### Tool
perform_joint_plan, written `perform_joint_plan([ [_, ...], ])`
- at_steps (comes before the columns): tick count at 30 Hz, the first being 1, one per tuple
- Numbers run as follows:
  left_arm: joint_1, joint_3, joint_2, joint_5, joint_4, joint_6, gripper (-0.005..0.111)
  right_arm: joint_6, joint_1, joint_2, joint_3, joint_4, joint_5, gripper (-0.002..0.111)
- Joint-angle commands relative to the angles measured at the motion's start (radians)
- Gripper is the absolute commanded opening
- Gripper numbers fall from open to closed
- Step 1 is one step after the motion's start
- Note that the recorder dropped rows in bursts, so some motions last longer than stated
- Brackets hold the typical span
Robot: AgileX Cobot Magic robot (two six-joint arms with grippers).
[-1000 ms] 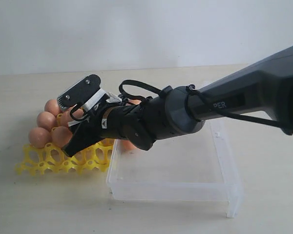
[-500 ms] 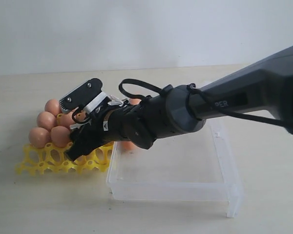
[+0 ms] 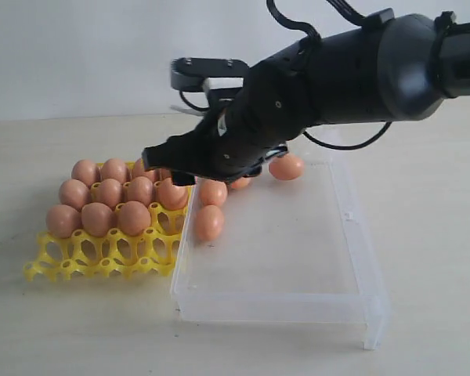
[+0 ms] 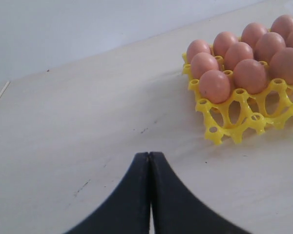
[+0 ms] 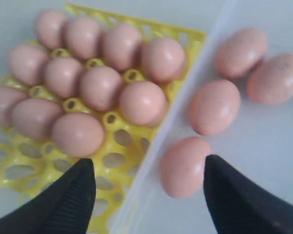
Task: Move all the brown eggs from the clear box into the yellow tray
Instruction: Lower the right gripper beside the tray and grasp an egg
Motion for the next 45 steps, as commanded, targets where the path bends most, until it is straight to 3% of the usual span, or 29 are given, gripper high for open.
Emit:
perform_joint_plan([
  [1, -0.002, -0.004, -0.006, -0.005, 0.000, -0.007, 0.000, 0.131, -0.043, 0.046, 0.000, -0.004, 0.036, 0.061],
  [20, -0.002, -0.004, -0.006, -0.005, 0.000, -0.005, 0.000, 0.177, -0.058, 0.194, 0.000, 0.023, -0.114, 0.061],
  [33, -0.002, -0.004, -0.006, -0.005, 0.000, -0.005, 0.000, 0.177, -0.058, 0.243, 0.000, 0.010, -0.168, 0.054],
  [35, -0.002, -0.004, -0.006, -0.005, 0.000, -0.005, 0.000, 0.177, -0.058, 0.243, 0.000, 0.010, -0.168, 0.047],
  [40, -0.002, -0.004, -0.006, -0.005, 0.000, -0.005, 0.000, 0.143, -0.058, 0.232, 0.000, 0.010, -0.142, 0.002],
  [45, -0.002, -0.004, -0.006, -0.005, 0.000, -0.005, 0.000, 0.046, -0.058, 0.157, 0.000, -0.010, -0.138, 0.000],
])
